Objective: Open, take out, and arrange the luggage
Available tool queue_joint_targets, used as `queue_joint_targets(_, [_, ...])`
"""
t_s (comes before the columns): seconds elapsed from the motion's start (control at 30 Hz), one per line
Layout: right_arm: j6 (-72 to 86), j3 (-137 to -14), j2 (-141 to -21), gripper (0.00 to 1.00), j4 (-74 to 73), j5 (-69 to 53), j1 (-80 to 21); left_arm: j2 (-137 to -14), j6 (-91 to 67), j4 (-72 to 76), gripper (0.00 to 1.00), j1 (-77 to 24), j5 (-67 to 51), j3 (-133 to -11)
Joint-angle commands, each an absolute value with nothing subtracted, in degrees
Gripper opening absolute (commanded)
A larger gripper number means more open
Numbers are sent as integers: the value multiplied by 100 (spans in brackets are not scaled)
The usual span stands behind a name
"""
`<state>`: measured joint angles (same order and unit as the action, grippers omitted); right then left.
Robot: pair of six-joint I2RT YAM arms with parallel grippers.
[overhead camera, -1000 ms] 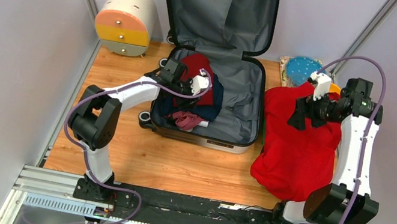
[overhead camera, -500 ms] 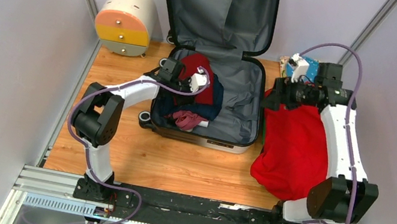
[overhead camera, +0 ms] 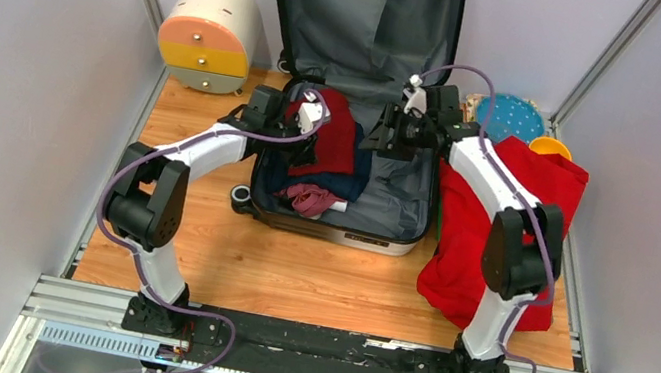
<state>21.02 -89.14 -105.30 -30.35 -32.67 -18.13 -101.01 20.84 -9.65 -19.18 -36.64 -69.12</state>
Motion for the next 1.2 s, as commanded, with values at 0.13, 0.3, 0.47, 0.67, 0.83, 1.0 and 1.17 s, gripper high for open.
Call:
queue_joint_targets(0.13, [3278, -9615, -11618, 62, -2276, -3243, -2030, -9615, 1916, -642, 35, -1881, -3859, -6838])
queue_joint_targets(0.3, [3331, -9431, -11812, 60, -2145, -3191, -2197, -9598, 1925, -589, 38, -1890, -3990, -6794])
queue_joint_targets(0.47, [3322, -9334, -12023, 56, -2127, -3129, -2391, -9571, 1942, -562, 38, -1881, -3929, -6750])
queue_joint_targets(0.67, [3287, -9237, -12111, 56, -2153, -2953, -2461, -9536, 1942, -536, 39, -1881, -3937, -6688])
queue_joint_targets(0.83, [3225, -9211, -11936, 13, -2110, -3041, -2461, -9554, 2074, -536, 40, -1881, -4069, -6627])
queue_joint_targets(1.0, [3427, -9334, -11734, 0, -1890, -3357, -2461, -9615, 2215, -405, 43, -1890, -4140, -6609])
queue_joint_targets(1.17, [3779, -9483, -11689, 0, -1618, -3682, -2461, -9694, 2197, -264, 48, -1890, -4201, -6644])
